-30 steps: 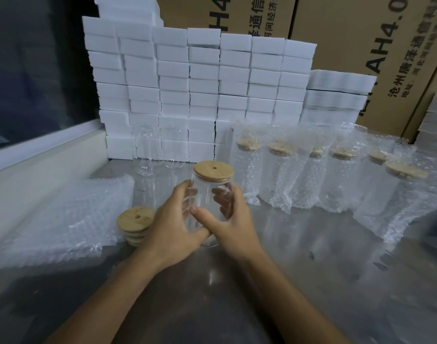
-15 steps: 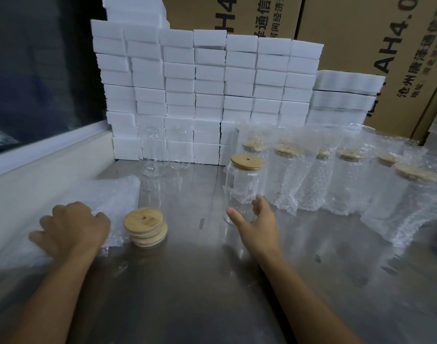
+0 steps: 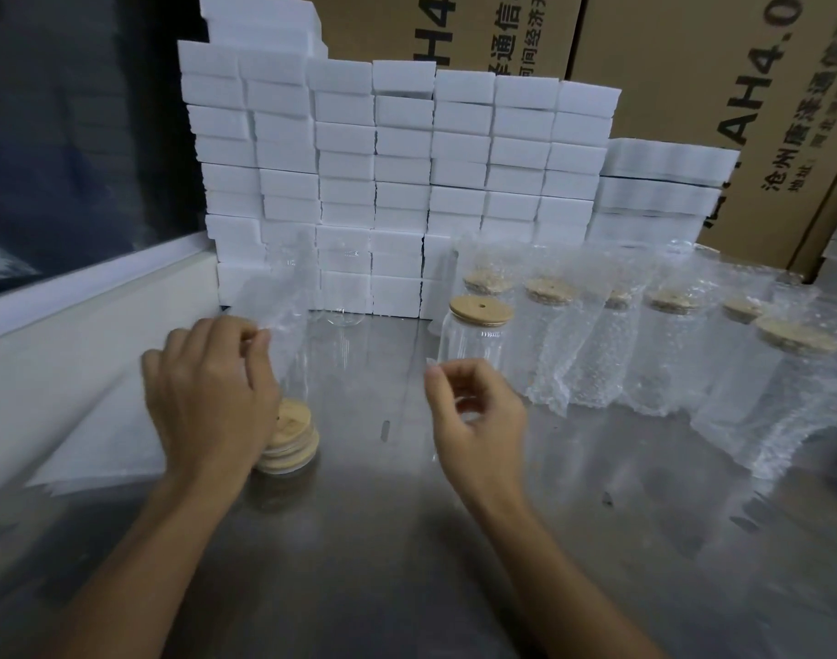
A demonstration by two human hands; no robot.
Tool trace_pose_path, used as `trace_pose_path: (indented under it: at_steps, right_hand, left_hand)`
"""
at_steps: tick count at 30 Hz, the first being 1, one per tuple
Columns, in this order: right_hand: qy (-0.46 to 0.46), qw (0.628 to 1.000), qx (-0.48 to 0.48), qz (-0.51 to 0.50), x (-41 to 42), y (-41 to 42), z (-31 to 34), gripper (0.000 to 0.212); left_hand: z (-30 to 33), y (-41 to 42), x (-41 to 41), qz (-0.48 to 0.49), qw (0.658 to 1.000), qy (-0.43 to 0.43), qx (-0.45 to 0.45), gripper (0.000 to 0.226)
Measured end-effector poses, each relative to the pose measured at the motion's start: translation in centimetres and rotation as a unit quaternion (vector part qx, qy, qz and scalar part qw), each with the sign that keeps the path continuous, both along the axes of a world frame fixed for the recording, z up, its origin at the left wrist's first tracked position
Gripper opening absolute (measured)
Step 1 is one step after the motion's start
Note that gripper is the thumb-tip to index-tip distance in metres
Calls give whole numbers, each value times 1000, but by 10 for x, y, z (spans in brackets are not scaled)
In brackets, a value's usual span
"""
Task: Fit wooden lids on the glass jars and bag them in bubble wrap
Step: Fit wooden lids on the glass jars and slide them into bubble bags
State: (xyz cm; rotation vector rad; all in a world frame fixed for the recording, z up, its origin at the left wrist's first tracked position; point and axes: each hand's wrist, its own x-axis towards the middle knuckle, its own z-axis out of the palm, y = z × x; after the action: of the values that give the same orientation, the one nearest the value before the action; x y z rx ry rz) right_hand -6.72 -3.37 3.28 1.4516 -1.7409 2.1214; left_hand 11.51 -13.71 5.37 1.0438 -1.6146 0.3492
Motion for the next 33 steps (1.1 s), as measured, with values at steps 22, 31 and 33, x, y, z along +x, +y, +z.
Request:
trace_pose_path:
  at_steps: [22,31,33]
  right_hand:
    - [-241,965,26,102,-8,-2,5,16]
    - [-297,940,38,165,-4,-1,9,17]
    - [-265,946,62,176,-3,0,8,7]
  left_hand:
    - [-10,22,-25,-121,987,-106,-25,31]
    - [-11,23,-25,-30,997,-72,-13,27]
    - [-12,22,-24,-30,997,-71,-1,26]
